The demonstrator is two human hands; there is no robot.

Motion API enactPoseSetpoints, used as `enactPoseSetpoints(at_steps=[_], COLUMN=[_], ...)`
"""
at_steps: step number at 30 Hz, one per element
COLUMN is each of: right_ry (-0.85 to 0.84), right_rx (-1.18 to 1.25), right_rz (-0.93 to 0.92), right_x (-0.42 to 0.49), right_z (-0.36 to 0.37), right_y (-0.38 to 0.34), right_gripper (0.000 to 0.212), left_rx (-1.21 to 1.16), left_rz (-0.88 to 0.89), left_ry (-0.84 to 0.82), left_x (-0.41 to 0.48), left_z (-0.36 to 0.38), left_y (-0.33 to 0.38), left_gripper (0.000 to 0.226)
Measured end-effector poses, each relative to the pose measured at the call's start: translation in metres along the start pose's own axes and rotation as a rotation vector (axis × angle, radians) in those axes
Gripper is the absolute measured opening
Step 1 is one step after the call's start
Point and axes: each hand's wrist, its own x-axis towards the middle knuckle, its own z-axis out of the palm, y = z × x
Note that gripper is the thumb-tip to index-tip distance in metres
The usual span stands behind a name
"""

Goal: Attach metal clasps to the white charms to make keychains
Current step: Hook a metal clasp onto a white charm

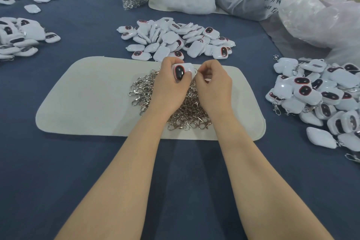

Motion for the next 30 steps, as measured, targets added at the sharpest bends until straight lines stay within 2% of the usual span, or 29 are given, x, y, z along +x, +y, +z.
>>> enactPoseSetpoints(at_steps=[20, 30], right_ry=[0.003, -0.1], right_rx=[-0.05, -0.261], right_rz=[-0.007, -0.119], right_x=[-0.004, -0.006], right_z=[0.0036, 0.0046], right_y=[-0.0007, -0.004], right_gripper=[0.014, 0.007], left_rx=[0.024, 0.069], left_rz=[0.025, -0.002], left_ry=[0.047, 0.05], left_x=[-0.0011, -0.0006], left_z=[0.001, 0.0002], left_y=[-0.0027, -0.0049], left_gripper=[0.021, 0.02])
